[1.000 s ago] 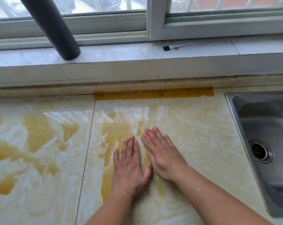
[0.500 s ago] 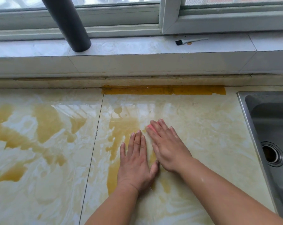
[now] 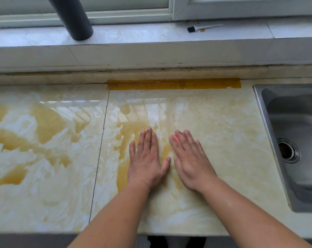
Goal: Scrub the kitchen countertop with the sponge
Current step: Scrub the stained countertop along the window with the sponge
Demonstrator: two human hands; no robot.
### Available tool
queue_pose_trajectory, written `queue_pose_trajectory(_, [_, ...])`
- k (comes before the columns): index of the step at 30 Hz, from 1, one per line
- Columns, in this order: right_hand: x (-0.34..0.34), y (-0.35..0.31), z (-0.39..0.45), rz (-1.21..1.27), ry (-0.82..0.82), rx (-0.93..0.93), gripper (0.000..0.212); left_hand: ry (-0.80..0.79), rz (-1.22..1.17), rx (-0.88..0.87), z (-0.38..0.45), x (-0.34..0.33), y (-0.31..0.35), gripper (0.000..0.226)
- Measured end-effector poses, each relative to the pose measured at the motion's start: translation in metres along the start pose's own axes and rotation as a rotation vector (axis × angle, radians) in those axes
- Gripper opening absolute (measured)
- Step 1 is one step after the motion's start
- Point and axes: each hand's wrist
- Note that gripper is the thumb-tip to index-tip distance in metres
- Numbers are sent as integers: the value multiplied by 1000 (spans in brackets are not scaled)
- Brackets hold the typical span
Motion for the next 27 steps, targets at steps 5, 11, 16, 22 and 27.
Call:
queue_pose_trajectory(5, [-28, 14, -66, -7, -11, -43, 65, 5, -44, -7, -1, 3, 0, 94])
queue_pose_trajectory(11, [-28, -2, -51, -2, -8, -98, 67, -3, -112, -32, -1, 11, -2, 85])
queue_pose_trajectory(16, [-53, 9, -115, 29, 23, -33, 67, 60, -200, -94, -11, 20, -17, 75])
queue_pose_trajectory(22, [-63, -18, -96, 11, 53, -81, 66, 13, -86, -65, -38, 19, -48, 75])
queue_pose_trajectory(27, [-52, -41, -73, 8, 34, -124, 67, -3, -50, -83, -40, 10, -55, 77])
Point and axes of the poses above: each hand's wrist, its own z-axis towards the middle knuckle, its own x-axis out of the back of the hand, y = z × x, and after that the axes turned 15 degrees about -x, right-handed
